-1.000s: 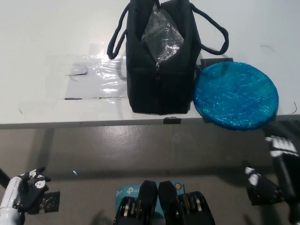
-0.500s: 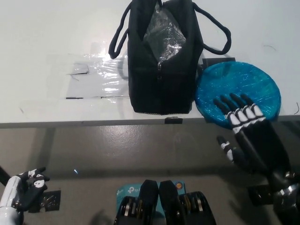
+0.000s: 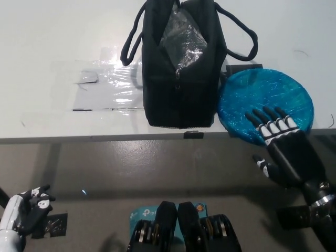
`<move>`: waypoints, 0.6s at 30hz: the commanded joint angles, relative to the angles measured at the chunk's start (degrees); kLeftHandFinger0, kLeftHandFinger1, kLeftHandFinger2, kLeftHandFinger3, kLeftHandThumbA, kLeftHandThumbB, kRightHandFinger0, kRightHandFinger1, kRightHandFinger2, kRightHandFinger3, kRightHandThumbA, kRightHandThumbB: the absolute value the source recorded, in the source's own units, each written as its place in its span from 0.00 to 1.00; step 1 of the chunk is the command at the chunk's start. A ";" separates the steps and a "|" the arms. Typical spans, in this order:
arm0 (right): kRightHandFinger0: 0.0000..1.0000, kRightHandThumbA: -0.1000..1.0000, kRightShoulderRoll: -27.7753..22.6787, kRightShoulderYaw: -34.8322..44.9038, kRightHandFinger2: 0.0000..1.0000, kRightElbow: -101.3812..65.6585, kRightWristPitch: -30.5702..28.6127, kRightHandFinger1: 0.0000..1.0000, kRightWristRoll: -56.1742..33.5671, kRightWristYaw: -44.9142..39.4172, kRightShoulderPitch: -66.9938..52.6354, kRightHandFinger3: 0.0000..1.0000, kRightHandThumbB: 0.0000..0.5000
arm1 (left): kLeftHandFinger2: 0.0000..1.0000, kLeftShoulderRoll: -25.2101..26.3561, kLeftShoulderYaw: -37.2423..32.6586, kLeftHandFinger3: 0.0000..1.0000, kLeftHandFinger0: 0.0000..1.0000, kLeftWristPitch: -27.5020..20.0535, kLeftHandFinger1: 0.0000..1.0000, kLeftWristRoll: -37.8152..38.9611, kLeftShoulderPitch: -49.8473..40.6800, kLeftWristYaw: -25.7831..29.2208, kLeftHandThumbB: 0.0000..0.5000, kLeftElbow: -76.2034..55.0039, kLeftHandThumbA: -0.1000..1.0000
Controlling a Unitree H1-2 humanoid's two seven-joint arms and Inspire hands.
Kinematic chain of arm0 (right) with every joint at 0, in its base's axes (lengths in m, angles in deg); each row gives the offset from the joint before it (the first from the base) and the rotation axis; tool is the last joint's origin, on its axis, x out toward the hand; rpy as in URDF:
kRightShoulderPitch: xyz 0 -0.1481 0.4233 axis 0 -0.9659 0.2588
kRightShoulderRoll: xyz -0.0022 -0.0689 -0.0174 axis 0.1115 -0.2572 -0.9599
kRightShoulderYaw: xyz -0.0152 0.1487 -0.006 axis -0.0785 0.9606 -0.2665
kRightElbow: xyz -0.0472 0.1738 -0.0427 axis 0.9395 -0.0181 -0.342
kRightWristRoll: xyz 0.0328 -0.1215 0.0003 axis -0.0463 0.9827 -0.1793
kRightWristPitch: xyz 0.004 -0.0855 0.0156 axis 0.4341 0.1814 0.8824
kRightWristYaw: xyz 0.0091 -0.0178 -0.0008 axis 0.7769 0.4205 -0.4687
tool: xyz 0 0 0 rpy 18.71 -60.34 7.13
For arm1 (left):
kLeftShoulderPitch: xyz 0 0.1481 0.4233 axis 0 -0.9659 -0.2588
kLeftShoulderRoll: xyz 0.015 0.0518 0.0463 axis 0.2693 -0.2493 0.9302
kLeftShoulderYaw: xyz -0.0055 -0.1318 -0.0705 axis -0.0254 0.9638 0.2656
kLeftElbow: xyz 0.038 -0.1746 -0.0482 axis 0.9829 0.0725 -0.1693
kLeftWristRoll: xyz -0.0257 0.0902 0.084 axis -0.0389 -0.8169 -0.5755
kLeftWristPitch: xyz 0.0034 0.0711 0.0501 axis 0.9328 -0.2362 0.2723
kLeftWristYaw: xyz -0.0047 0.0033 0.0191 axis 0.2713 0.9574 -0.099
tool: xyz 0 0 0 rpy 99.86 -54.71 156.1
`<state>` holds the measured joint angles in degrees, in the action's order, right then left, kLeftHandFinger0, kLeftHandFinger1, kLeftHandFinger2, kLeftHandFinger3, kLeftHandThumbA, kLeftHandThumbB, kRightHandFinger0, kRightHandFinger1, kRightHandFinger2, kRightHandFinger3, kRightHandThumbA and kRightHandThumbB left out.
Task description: The robot uses its right hand to pick up a stack of plates kept in the middle of the desk and put it inside a bag kept next to it
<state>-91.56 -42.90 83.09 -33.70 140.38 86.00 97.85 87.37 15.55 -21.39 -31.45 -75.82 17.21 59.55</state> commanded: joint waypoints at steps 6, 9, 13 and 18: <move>1.00 0.72 7.58 -2.44 1.00 3.08 0.66 1.00 -3.46 -0.24 -3.65 1.00 1.00 | 0.79 1.55 -0.34 0.94 0.67 0.95 0.70 -0.16 1.00 -0.74 0.00 -1.99 0.00; 1.00 0.70 8.05 -1.79 1.00 3.85 1.67 1.00 -3.50 -0.88 -3.06 1.00 0.99 | 0.79 1.65 -0.33 0.95 0.67 0.95 0.70 0.12 0.94 -0.90 0.00 -1.98 0.00; 1.00 0.68 6.44 0.33 1.00 4.53 1.58 1.00 -4.42 -0.48 -1.57 1.00 0.98 | 0.78 1.83 -0.60 0.94 0.67 0.56 0.69 0.23 0.72 -1.24 0.00 -1.80 0.00; 1.00 0.68 3.39 3.72 1.00 3.99 3.12 1.00 -1.12 3.01 1.89 1.00 0.89 | 0.79 1.74 -0.31 0.95 0.65 0.69 0.69 0.40 0.35 -1.01 0.00 -1.99 0.00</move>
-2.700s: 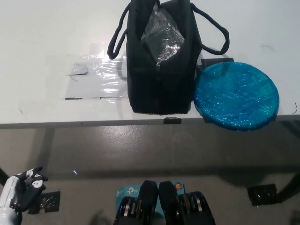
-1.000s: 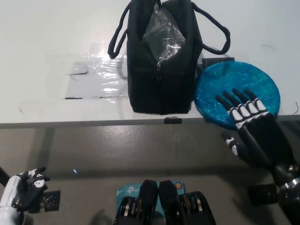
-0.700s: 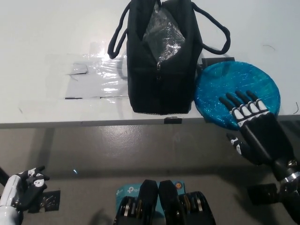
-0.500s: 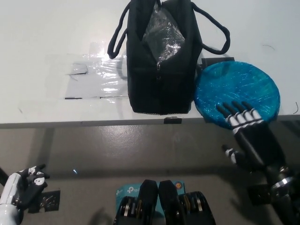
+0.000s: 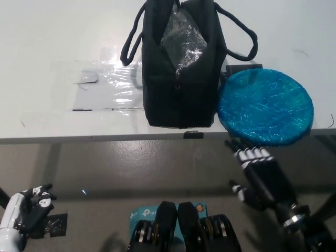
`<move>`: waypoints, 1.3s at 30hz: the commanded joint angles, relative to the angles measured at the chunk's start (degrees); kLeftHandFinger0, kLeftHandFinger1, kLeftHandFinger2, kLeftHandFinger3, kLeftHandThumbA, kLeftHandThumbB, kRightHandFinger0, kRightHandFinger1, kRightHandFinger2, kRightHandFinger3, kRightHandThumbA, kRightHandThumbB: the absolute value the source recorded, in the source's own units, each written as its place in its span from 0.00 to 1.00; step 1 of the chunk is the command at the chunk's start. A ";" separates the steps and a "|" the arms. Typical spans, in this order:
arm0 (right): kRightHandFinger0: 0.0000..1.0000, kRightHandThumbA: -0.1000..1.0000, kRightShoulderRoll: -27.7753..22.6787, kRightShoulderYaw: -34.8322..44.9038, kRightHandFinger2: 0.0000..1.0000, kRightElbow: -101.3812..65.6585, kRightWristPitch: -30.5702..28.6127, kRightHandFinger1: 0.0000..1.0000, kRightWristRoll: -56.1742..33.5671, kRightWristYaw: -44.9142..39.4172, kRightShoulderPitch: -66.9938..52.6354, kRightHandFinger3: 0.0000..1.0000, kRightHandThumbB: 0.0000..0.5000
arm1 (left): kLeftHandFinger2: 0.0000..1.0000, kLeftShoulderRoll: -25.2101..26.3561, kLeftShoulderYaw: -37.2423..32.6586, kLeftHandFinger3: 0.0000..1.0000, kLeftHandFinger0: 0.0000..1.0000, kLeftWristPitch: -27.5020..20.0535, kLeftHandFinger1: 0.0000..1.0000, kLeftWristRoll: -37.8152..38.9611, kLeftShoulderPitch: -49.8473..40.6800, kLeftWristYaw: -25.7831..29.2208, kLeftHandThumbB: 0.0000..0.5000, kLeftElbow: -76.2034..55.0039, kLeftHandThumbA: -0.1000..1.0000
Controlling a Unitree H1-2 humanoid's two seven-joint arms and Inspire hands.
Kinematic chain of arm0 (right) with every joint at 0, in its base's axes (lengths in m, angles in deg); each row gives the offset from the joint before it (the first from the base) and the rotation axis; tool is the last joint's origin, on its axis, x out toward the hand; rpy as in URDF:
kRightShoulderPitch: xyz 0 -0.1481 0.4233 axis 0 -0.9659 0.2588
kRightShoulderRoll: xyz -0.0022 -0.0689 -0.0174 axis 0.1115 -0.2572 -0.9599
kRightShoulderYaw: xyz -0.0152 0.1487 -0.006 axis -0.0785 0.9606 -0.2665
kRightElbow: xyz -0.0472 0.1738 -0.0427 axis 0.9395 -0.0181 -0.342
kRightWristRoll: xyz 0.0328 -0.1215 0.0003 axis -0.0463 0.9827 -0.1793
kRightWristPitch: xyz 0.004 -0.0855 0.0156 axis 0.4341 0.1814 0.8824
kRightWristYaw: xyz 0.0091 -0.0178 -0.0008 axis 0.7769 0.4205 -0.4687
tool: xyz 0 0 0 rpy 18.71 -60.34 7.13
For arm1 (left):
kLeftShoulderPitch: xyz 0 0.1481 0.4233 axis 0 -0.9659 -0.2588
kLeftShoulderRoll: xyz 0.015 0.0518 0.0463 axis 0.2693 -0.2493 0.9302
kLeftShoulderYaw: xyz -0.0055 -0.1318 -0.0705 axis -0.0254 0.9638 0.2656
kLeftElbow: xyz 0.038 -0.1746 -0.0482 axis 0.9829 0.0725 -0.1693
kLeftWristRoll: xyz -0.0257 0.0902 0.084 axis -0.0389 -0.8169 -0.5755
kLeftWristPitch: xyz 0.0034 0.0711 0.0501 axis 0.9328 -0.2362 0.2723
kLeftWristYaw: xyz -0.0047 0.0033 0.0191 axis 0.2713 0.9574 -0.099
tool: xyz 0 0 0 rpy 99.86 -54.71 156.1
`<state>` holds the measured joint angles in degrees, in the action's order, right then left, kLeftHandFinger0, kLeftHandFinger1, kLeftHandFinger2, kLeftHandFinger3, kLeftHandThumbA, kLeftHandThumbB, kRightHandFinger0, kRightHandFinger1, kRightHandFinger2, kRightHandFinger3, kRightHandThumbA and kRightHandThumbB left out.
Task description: The robot uses its right hand to pick up a stack of plates kept in the middle of the desk and put it inside a bag kept next to it
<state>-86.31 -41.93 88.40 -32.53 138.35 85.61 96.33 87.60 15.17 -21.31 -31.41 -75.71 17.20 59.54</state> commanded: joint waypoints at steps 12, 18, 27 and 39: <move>1.00 0.69 -3.09 -0.40 1.00 -9.04 -2.47 1.00 4.77 5.82 3.72 1.00 0.93 | 0.82 1.84 -0.48 0.93 0.68 0.65 0.72 -0.45 -0.49 -0.97 0.00 -1.87 0.00; 1.00 0.58 -2.90 -2.44 1.00 -11.30 -4.20 1.00 1.84 3.83 3.76 1.00 0.80 | 0.82 1.80 -0.45 0.93 0.65 0.42 0.70 -0.30 0.12 -0.78 0.00 -1.57 0.00; 1.00 0.63 -4.19 -1.28 1.00 -9.85 -2.96 1.00 4.11 3.63 4.83 1.00 0.96 | 0.80 1.85 -0.68 0.94 0.66 0.24 0.70 -0.40 -0.02 -0.86 0.00 -1.56 0.00; 1.00 0.79 -8.74 4.63 1.00 -4.96 5.34 1.00 8.47 1.67 10.11 1.00 1.00 | 0.83 1.67 -0.68 0.94 0.67 0.33 0.71 -0.26 -0.79 -0.71 0.00 -1.69 0.00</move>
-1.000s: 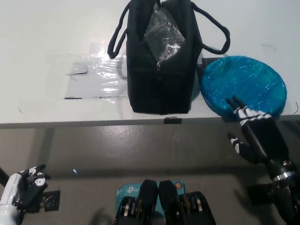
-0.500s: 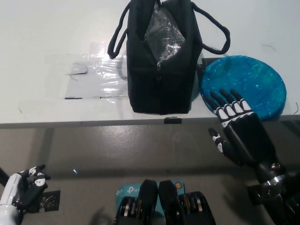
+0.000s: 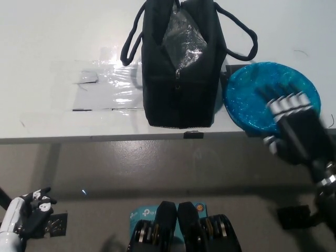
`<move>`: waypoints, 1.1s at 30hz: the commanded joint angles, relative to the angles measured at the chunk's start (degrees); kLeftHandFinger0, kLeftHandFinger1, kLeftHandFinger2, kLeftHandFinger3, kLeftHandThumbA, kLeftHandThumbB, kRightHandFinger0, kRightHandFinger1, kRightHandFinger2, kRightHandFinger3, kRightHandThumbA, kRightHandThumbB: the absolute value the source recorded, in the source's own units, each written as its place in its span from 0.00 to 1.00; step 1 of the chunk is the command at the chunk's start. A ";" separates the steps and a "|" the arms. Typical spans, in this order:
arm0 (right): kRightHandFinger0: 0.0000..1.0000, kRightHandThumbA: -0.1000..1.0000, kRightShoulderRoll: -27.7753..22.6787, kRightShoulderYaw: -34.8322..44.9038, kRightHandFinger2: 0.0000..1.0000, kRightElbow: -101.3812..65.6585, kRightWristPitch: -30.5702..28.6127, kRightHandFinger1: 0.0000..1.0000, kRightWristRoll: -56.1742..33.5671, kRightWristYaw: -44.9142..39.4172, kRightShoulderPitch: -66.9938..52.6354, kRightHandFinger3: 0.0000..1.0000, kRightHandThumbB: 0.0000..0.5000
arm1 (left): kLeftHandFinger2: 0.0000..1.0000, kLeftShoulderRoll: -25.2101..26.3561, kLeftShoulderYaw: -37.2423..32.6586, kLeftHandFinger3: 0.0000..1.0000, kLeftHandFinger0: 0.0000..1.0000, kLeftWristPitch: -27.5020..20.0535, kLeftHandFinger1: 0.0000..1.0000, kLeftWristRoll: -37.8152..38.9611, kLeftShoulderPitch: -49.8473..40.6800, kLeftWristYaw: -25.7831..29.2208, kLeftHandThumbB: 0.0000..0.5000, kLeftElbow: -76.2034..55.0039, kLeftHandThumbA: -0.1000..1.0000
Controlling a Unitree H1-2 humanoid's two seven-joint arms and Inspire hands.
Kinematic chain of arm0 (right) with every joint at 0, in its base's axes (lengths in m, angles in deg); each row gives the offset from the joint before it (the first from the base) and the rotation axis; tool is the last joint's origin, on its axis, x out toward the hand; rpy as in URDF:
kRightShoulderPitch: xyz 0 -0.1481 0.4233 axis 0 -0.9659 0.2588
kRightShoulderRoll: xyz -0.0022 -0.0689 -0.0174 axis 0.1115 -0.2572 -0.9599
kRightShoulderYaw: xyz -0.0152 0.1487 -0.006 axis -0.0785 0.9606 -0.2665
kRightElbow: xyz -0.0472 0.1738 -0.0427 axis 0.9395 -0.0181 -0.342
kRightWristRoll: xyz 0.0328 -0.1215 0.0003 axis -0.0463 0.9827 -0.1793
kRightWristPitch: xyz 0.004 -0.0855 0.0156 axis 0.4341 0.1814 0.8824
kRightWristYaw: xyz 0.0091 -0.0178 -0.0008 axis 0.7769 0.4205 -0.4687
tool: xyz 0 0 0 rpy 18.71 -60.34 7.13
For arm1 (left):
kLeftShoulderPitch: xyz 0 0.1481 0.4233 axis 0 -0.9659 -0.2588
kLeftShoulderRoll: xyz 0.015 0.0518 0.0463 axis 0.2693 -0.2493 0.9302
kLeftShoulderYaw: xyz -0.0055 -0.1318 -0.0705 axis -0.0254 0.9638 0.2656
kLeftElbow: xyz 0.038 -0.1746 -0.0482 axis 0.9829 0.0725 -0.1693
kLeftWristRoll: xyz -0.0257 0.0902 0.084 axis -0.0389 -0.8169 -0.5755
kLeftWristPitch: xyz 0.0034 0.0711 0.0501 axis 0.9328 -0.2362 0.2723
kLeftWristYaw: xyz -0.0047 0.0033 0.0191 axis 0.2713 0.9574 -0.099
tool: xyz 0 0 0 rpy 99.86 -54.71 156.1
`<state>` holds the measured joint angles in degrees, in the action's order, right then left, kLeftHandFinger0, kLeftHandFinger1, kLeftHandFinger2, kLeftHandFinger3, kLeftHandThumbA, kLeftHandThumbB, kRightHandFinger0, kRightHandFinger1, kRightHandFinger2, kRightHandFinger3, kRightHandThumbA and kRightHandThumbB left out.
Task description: The robot uses its right hand to pick up a stack of plates kept in the middle of the desk and put it inside a bag kept next to it
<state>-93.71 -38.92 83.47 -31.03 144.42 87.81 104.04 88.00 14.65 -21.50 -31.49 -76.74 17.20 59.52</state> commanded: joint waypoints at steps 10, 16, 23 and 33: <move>1.00 0.78 -0.73 1.76 1.00 2.37 6.18 1.00 0.45 -3.31 2.14 1.00 1.00 | 0.82 1.77 -0.92 0.93 0.66 0.35 0.70 -0.74 0.52 -0.74 0.00 -1.59 0.00; 1.00 0.80 0.87 -0.87 1.00 5.41 4.61 1.00 -1.44 -3.78 0.53 1.00 1.00 | 0.82 1.68 -1.23 0.94 0.69 0.77 0.71 -0.95 0.84 -0.60 0.00 -1.71 0.00; 1.00 0.79 -0.11 -1.23 1.00 4.01 4.03 1.00 -2.24 -4.18 0.82 1.00 1.00 | 0.81 1.55 -0.88 0.93 0.68 -0.23 0.70 -0.33 0.73 -0.57 0.00 -1.40 0.00; 1.00 0.80 -3.31 -0.59 1.00 5.91 5.57 1.00 -1.60 -6.17 2.06 1.00 1.00 | 0.79 1.59 -1.10 0.89 0.63 -2.42 0.68 0.23 0.26 -1.21 0.00 -0.66 0.00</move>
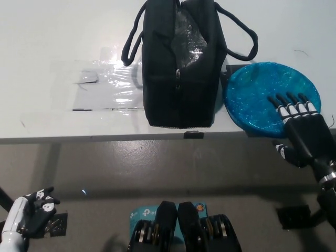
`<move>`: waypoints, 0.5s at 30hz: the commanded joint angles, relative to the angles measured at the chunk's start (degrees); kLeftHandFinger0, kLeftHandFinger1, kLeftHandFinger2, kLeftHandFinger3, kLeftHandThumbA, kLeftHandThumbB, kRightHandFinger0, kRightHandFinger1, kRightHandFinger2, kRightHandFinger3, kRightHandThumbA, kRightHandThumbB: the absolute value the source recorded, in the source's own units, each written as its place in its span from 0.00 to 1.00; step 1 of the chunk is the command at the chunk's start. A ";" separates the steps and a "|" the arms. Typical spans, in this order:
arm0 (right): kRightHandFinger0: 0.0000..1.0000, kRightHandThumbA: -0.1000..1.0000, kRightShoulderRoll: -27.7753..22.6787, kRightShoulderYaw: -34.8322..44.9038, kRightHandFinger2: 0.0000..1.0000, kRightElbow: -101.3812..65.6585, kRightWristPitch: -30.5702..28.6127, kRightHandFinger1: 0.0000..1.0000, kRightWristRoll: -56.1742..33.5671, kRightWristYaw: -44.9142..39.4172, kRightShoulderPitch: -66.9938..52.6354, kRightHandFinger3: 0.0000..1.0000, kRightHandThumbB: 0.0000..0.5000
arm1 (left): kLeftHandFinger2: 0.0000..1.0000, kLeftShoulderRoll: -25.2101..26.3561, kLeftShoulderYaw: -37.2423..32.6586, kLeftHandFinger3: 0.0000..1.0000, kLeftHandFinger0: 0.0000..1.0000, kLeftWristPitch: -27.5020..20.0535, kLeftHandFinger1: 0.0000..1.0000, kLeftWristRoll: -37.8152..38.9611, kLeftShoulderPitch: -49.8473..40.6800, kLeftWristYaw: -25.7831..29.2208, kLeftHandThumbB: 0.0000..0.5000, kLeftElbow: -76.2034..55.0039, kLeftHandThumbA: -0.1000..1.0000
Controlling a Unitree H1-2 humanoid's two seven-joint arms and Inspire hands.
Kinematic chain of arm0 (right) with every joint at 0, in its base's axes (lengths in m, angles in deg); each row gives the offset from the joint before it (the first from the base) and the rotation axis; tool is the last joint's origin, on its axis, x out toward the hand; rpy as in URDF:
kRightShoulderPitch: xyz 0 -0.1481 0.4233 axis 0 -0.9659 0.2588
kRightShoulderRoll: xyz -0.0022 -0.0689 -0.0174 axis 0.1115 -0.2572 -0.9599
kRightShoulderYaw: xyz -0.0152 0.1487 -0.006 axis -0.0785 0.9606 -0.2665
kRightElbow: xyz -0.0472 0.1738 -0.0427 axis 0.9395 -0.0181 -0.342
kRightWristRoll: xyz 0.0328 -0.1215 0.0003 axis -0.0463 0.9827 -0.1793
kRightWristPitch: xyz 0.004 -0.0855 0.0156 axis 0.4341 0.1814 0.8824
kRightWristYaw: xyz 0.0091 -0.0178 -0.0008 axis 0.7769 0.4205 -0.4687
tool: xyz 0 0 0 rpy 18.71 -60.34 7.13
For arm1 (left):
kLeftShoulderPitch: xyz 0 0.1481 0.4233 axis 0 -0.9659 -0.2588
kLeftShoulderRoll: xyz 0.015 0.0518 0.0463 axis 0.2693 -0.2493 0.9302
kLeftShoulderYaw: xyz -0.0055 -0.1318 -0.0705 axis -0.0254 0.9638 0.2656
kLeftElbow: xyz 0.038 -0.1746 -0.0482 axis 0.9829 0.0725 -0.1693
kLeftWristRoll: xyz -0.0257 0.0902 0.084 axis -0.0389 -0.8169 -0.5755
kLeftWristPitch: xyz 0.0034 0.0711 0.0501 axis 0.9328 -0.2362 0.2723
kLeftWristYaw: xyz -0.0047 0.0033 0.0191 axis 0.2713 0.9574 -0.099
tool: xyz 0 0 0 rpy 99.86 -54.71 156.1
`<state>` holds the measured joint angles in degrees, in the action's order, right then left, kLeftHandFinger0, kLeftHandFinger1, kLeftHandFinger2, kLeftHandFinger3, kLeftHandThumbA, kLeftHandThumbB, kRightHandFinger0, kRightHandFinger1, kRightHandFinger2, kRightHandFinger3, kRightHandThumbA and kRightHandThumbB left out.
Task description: The robot uses its right hand to pick up a stack of plates kept in the middle of the desk and put it inside a bag kept next to it
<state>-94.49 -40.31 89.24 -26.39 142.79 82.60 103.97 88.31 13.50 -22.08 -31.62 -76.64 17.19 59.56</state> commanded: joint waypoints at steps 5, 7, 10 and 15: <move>1.00 0.72 -3.98 2.04 1.00 2.46 2.48 1.00 -1.10 -2.40 4.10 1.00 1.00 | 0.81 1.55 -0.08 0.89 0.65 -2.18 0.69 0.56 -0.15 -1.59 0.00 -1.16 0.00; 1.00 0.69 -4.24 2.92 1.00 3.77 3.28 1.00 -1.56 -2.02 4.87 1.00 1.00 | 0.80 1.51 -0.14 0.88 0.65 -2.01 0.69 0.42 -0.06 -1.40 0.00 -1.15 0.00; 1.00 0.63 -3.29 2.81 1.00 4.31 4.50 1.00 -1.82 -2.87 4.48 1.00 1.00 | 0.79 1.84 0.00 0.88 0.63 -2.47 0.68 0.31 0.10 -1.54 0.00 -0.94 0.00; 1.00 0.52 -1.69 0.59 1.00 6.45 7.08 1.00 -0.39 -5.87 4.39 1.00 1.00 | 0.79 1.80 0.16 0.88 0.63 -1.76 0.68 0.16 0.45 -1.49 0.00 -1.00 0.00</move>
<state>-96.65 -38.97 95.07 -22.68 142.30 79.59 106.08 88.54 13.38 -22.58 -31.49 -76.71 16.48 59.60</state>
